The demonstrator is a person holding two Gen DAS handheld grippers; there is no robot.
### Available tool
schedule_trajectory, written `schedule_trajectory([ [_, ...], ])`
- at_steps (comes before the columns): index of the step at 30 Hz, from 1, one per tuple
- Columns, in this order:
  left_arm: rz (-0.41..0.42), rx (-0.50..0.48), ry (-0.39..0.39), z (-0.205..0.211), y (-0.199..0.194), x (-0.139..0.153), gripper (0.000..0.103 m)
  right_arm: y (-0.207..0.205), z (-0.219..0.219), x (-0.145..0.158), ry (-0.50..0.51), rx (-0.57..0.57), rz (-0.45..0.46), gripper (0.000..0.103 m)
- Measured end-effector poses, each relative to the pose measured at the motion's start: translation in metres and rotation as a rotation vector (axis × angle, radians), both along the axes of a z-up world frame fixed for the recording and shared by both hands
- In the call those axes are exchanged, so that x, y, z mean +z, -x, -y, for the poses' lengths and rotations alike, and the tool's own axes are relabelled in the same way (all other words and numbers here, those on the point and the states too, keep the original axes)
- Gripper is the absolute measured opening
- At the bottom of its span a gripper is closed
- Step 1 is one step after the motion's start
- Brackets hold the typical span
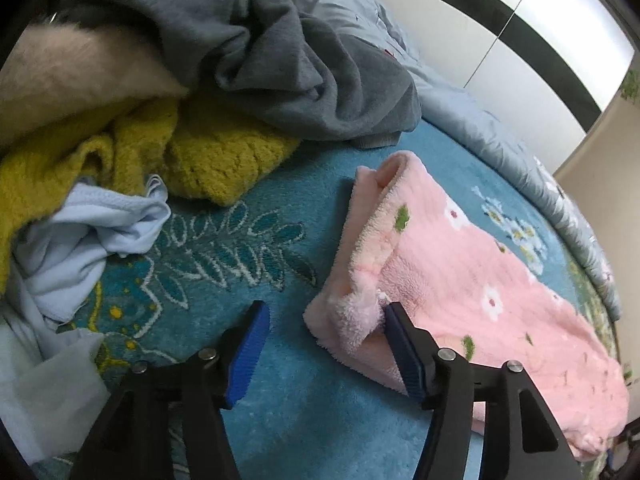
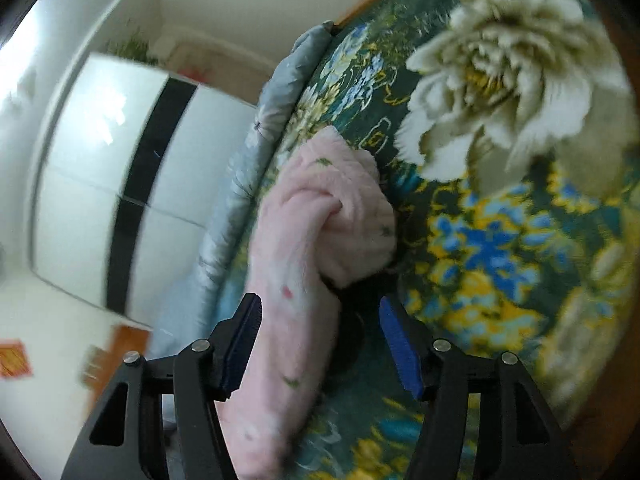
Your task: Fold clothes
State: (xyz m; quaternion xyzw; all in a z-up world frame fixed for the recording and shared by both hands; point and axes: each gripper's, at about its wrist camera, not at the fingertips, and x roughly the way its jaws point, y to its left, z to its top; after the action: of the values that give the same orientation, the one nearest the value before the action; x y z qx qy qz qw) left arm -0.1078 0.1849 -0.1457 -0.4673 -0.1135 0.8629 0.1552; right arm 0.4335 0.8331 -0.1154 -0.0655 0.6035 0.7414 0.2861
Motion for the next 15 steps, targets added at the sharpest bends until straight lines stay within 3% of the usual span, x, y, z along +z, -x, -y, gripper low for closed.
schedule_trajectory([
  [5,-0.004,0.009,0.045,-0.008,-0.003,0.000,0.068,0.011,-0.028,-0.021,0.111,-0.002,-0.208,0.067],
  [8,-0.006,0.010,0.068,-0.011,-0.005,0.000,0.069,0.019,-0.042,-0.032,0.166,-0.008,-0.242,0.076],
  [12,-0.008,0.011,0.090,-0.015,-0.007,0.000,0.070,0.026,-0.058,-0.031,0.169,-0.013,-0.246,0.076],
  [15,-0.010,0.013,0.110,-0.019,-0.009,0.000,0.071,0.020,-0.070,-0.020,0.148,-0.082,-0.228,0.076],
])
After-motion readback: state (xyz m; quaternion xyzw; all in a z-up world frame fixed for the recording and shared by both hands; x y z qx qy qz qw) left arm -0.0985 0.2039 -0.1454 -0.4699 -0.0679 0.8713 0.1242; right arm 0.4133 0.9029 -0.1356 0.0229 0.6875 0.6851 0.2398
